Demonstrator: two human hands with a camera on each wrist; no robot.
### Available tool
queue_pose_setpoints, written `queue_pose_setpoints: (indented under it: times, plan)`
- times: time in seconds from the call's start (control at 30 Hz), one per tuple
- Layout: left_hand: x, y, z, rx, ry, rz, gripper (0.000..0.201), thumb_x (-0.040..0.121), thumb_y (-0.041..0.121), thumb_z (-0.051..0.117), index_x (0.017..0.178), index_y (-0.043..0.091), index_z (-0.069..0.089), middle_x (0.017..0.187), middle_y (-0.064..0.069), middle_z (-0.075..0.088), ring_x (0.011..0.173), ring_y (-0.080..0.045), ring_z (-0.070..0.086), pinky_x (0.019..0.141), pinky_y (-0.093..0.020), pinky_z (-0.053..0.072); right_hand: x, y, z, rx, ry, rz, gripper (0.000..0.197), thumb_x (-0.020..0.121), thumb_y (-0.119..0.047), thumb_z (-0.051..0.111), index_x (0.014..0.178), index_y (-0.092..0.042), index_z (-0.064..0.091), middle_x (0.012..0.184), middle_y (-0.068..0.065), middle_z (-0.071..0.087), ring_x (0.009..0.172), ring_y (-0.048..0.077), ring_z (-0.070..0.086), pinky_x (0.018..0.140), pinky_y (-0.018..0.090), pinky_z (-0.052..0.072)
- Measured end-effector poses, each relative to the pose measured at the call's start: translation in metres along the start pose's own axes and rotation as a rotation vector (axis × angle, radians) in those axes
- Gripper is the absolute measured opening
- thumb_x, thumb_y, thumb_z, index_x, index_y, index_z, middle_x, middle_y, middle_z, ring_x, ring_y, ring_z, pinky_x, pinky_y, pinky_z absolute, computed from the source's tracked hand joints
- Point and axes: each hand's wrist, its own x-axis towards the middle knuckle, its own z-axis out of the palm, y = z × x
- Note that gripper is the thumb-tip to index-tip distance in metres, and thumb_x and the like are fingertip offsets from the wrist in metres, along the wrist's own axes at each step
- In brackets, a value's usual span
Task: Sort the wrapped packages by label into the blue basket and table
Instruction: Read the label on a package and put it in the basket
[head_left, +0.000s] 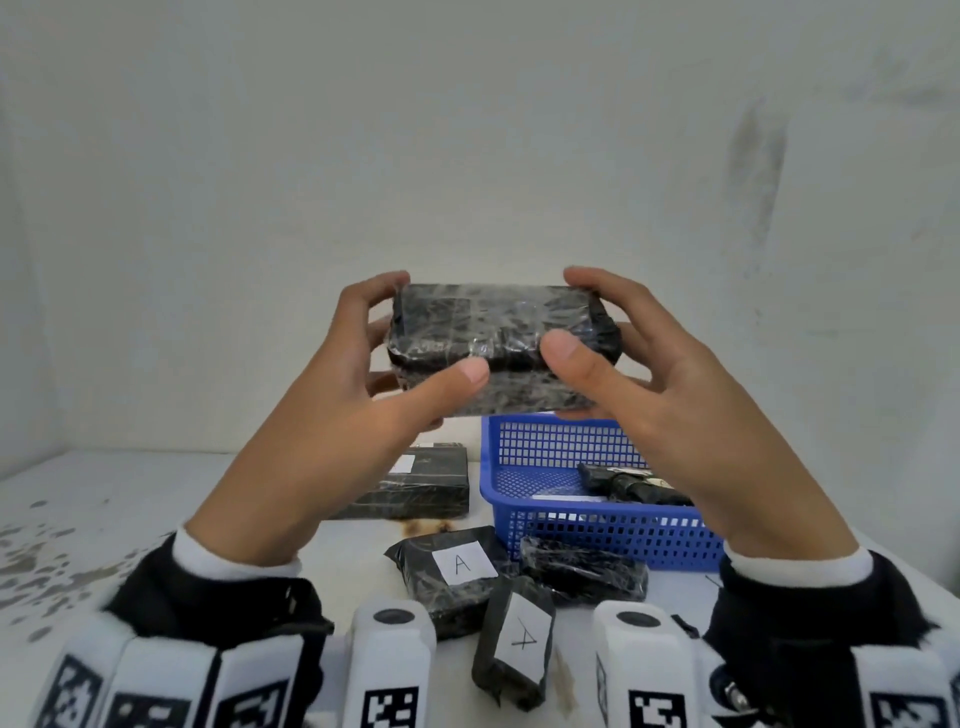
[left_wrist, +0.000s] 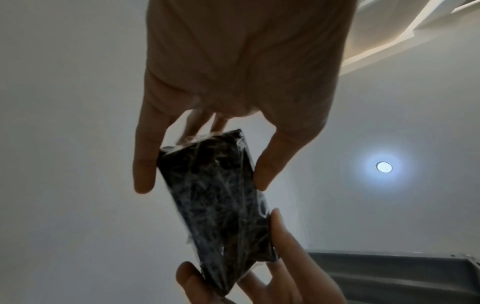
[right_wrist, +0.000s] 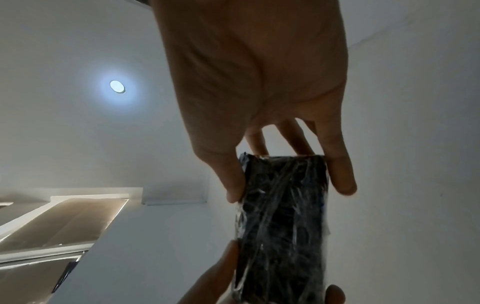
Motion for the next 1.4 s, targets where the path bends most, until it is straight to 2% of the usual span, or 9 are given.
queue_pose_setpoints:
  times: [0.13,0.23,0.37,0.53,0.7,0.83,1.13,1.2,1.4]
  plan:
    - [0.000,-0.001,-0.005,-0.025,0.008,0.026,0.081,0.055,0.059,0.070,0.130,0.048,0.044,0.125,0.003,0.063,0.100,-0.015,0.070,0.091,-0.041,0.055,-0.001,0.000,-0.002,-0.022,-0.009,0.011,0.057,0.068,-0.069,0.059,0.124,-0.061,0.052,0.119,-0.021,0.067,0.077,0.025,0.072,0.080,0.031,0.056]
    - [0.000,0.000,-0.005,-0.026,-0.001,0.032,0.074,0.059,0.056,0.072,0.127,0.049,0.045,0.128,0.005,0.060,0.098,-0.015,0.071,0.092,-0.043,0.054,-0.002,-0.003,-0.003,0.018,-0.036,-0.003,0.055,0.068,-0.064,0.060,0.123,-0.057,0.055,0.126,-0.016,0.065,0.073,0.016,0.072,0.069,0.024,0.056]
    - [-0.001,0.002,-0.007,-0.056,0.003,0.037,0.068,0.064,0.047,0.074,0.125,0.043,0.046,0.127,0.001,0.059,0.096,-0.019,0.072,0.087,-0.040,0.057,-0.003,-0.004,-0.004,0.042,-0.029,-0.013,0.057,0.066,-0.062,0.063,0.122,-0.059,0.055,0.117,-0.007,0.070,0.079,0.013,0.076,0.085,0.023,0.054]
    - [-0.001,0.002,-0.004,-0.042,0.006,0.037,0.062,0.065,0.040,0.074,0.120,0.043,0.043,0.118,-0.003,0.064,0.095,-0.019,0.072,0.086,-0.036,0.059,-0.001,-0.002,0.001,-0.014,-0.011,0.003,0.055,0.066,-0.068,0.065,0.119,-0.063,0.051,0.115,-0.014,0.069,0.080,0.020,0.075,0.080,0.031,0.060]
    - [0.001,-0.001,0.001,0.047,0.029,0.051,0.064,0.062,0.051,0.074,0.114,0.047,0.037,0.114,0.002,0.066,0.093,-0.017,0.072,0.091,-0.043,0.055,0.000,-0.001,0.006,-0.006,0.010,-0.009,0.056,0.061,-0.067,0.069,0.114,-0.058,0.053,0.110,-0.014,0.068,0.076,0.027,0.073,0.080,0.042,0.061]
    - [0.001,-0.003,0.001,0.059,0.031,0.041,0.078,0.055,0.067,0.067,0.126,0.048,0.040,0.123,0.005,0.062,0.101,-0.016,0.070,0.096,-0.043,0.051,0.000,0.000,0.008,-0.008,0.019,-0.011,0.051,0.064,-0.066,0.069,0.112,-0.058,0.053,0.102,-0.009,0.070,0.074,0.022,0.073,0.083,0.039,0.061]
    - [0.002,-0.001,-0.002,0.072,0.083,0.034,0.047,0.075,0.056,0.055,0.121,0.047,0.047,0.113,0.008,0.070,0.089,-0.017,0.073,0.094,-0.050,0.052,0.001,0.001,0.008,0.023,-0.003,-0.027,0.046,0.073,-0.058,0.067,0.117,-0.056,0.055,0.107,-0.010,0.069,0.075,0.023,0.075,0.077,0.023,0.059]
    - [0.002,-0.001,-0.002,0.065,0.098,0.029,0.044,0.077,0.058,0.053,0.119,0.046,0.049,0.108,0.009,0.072,0.089,-0.014,0.072,0.094,-0.051,0.052,0.002,0.001,0.007,0.058,-0.004,-0.031,0.044,0.077,-0.054,0.064,0.121,-0.052,0.057,0.107,-0.007,0.070,0.073,0.018,0.075,0.071,0.017,0.057]
    - [0.001,0.001,0.001,0.038,0.147,0.015,0.023,0.095,0.051,0.049,0.112,0.037,0.052,0.075,0.018,0.069,0.075,-0.006,0.066,0.095,-0.049,0.051,0.004,0.006,0.008,0.096,0.024,-0.044,0.032,0.085,-0.053,0.058,0.116,-0.046,0.063,0.102,-0.003,0.073,0.077,0.022,0.073,0.072,0.030,0.062]
